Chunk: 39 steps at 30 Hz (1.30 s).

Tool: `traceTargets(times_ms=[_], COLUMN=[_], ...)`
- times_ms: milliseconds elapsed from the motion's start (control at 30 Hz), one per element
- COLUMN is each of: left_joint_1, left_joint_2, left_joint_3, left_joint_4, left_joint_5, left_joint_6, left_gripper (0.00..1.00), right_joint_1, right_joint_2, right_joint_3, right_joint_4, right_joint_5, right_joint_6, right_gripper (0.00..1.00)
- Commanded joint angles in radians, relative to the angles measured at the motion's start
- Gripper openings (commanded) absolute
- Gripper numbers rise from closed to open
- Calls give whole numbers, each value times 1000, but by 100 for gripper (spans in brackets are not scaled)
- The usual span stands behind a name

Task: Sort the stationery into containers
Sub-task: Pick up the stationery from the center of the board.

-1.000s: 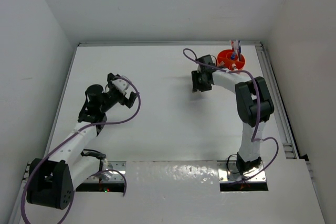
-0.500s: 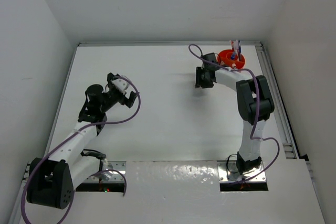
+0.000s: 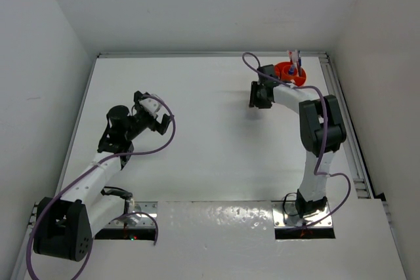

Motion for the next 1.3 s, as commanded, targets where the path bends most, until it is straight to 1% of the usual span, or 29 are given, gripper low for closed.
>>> traceTargets(times_ms=[0,167,233,300,333,367,433,467,500,600,667,733,833,933,1033,1167,1233,1267], left_joint_1=[-5,-5,-4,-4,-4,-5,-5,-4,-4,-5,-7,-7,-7,-5,-7,-5,-7,-5], left_joint_2=[-9,-9,-9,-9,-9,-9,-9,-9,-7,-7,-9,-12,-15,-12,-9,-7,-7,-7], left_joint_3=[-5,-7,-7,-8,-8,-8,-8,-11,-12,-12,-13,-13,-13,-15,-13,-15,-15,-15], left_joint_4=[40,40,40,39,37,37,40,40,42,43,43,40,36,39,39,40,39,40], left_joint_5=[1,2,4,-1,1,1,2,4,7,11,10,5,-1,2,8,2,1,1], left_joint_6=[-7,-10,-10,-8,-7,-8,-10,-12,-12,-15,-15,-15,-15,-16,-15,-15,-16,-16], left_gripper=[89,89,89,89,89,89,89,89,89,89,89,89,89,89,89,89,89,89], right_joint_1=[-12,-18,-23,-22,-23,-23,-29,-34,-40,-48,-49,-48,-49,-49,-48,-46,-46,-45], right_joint_2=[-42,-31,-38,-45,-53,-59,-74,-80,-77,-56,-32,-15,18,42,70,77,93,99], right_joint_3=[15,41,44,44,43,38,14,8,3,15,32,49,67,75,107,104,112,118], right_joint_4=[4,7,9,7,6,7,35,47,56,60,44,26,4,15,6,11,1,-6], right_joint_5=[37,28,11,-9,-7,-1,10,17,25,66,94,100,100,88,73,77,92,96], right_joint_6=[31,22,11,-2,-4,-2,10,24,31,41,34,34,37,36,34,34,31,28], right_gripper=[41,42,45,59,62,63,60,56,43,28,24,25,33,34,34,33,30,24])
